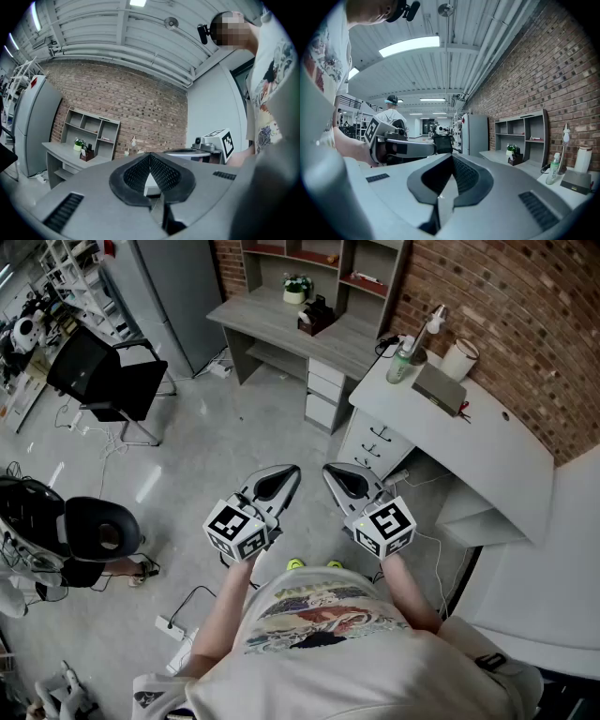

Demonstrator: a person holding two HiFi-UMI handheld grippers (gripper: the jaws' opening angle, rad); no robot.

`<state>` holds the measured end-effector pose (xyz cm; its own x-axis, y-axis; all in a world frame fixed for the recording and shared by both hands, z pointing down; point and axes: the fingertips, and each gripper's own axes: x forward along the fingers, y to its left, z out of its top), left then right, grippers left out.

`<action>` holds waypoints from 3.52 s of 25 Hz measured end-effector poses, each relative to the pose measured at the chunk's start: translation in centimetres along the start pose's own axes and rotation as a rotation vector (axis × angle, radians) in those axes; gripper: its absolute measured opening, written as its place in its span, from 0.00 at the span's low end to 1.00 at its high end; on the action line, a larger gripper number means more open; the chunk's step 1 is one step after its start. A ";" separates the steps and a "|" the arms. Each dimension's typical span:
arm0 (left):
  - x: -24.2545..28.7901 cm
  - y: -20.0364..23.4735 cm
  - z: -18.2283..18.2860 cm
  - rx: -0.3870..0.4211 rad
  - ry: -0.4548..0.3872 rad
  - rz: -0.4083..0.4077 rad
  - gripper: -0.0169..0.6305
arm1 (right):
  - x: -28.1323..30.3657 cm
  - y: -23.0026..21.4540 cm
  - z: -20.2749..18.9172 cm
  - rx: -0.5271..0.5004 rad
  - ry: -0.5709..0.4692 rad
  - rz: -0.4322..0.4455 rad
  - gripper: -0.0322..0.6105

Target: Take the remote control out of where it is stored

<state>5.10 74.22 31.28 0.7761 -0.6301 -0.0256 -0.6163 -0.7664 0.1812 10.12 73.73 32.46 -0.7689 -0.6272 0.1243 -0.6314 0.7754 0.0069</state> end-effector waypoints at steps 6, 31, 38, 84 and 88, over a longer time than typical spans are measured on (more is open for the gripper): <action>-0.8 0.4 0.2 -0.004 -0.005 -0.008 0.04 | 0.8 0.6 -0.1 0.003 0.005 -0.009 0.06; -1.3 1.8 -0.4 -0.030 -0.013 -0.019 0.04 | 3.2 1.2 -1.4 0.000 0.041 0.004 0.06; -1.5 2.2 -0.9 -0.049 -0.010 -0.014 0.04 | 3.3 1.2 -1.7 -0.014 0.058 0.017 0.06; 19.6 24.5 1.1 -0.098 0.032 0.140 0.04 | 21.6 -24.3 -3.0 0.058 0.129 0.224 0.06; 20.9 25.8 1.1 -0.099 0.032 0.143 0.04 | 22.7 -26.0 -3.2 0.064 0.136 0.233 0.06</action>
<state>5.32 41.15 34.36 0.6861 -0.7265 0.0390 -0.7060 -0.6518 0.2770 9.42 39.54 38.30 -0.8762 -0.4137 0.2473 -0.4476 0.8887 -0.0994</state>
